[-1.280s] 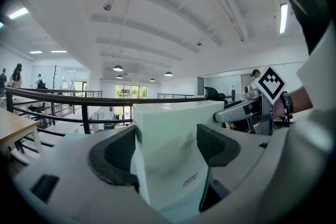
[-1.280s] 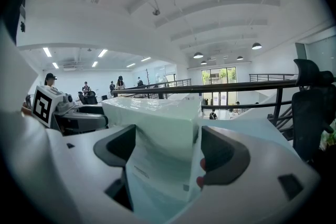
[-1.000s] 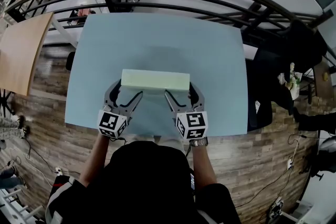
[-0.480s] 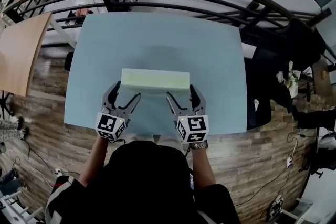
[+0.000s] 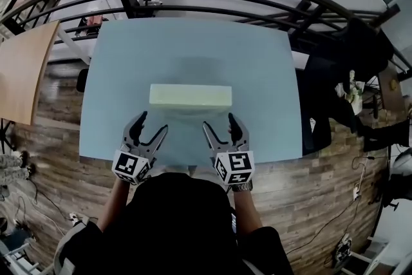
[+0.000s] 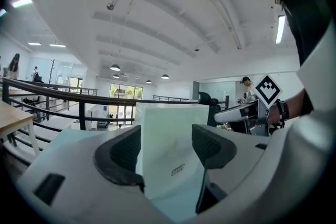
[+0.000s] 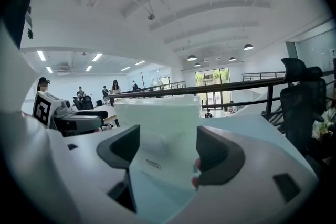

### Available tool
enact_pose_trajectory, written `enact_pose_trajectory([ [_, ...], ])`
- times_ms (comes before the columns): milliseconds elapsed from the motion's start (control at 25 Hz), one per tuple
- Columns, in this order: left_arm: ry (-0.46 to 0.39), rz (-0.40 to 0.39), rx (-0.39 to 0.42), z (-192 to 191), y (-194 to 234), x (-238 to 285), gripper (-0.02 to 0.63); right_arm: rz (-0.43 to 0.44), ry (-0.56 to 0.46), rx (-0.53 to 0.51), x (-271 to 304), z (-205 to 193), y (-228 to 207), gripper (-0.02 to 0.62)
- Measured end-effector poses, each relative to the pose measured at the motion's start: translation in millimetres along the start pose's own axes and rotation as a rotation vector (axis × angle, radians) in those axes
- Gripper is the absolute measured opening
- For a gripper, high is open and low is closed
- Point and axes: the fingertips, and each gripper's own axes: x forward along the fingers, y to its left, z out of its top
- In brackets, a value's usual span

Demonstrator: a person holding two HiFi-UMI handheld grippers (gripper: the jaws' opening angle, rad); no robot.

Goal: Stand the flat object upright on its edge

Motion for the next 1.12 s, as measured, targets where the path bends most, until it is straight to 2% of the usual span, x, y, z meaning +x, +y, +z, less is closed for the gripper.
enact_pose_trajectory([
  [160, -0.029, -0.015, 0.017, 13, -11, -8, 0.282, 0.003, -0.024, 0.034, -12, 4, 15, 0.251],
  [320, -0.024, -0.053, 0.019, 22, -25, -14, 0.239, 0.03, -0.021, 0.05, -15, 3, 34, 0.179],
  [400, -0.036, -0.051, 0.029, 23, -25, -18, 0.196, 0.045, -0.025, 0.043, -16, 4, 46, 0.139],
  [520, -0.06, -0.035, 0.024, 33, -23, -22, 0.095, 0.058, -0.049, 0.046, -16, 14, 60, 0.087],
  [760, -0.092, 0.009, 0.002, 42, -22, -23, 0.005, 0.047, -0.073, 0.063, -24, 23, 69, 0.035],
  [1000, -0.083, -0.032, 0.009, 46, -35, -19, 0.003, 0.035, -0.119, 0.135, -36, 35, 66, 0.009],
  [1120, -0.101, -0.033, 0.011, 46, -33, -19, 0.003, 0.033, -0.136, 0.138, -39, 39, 67, 0.009],
])
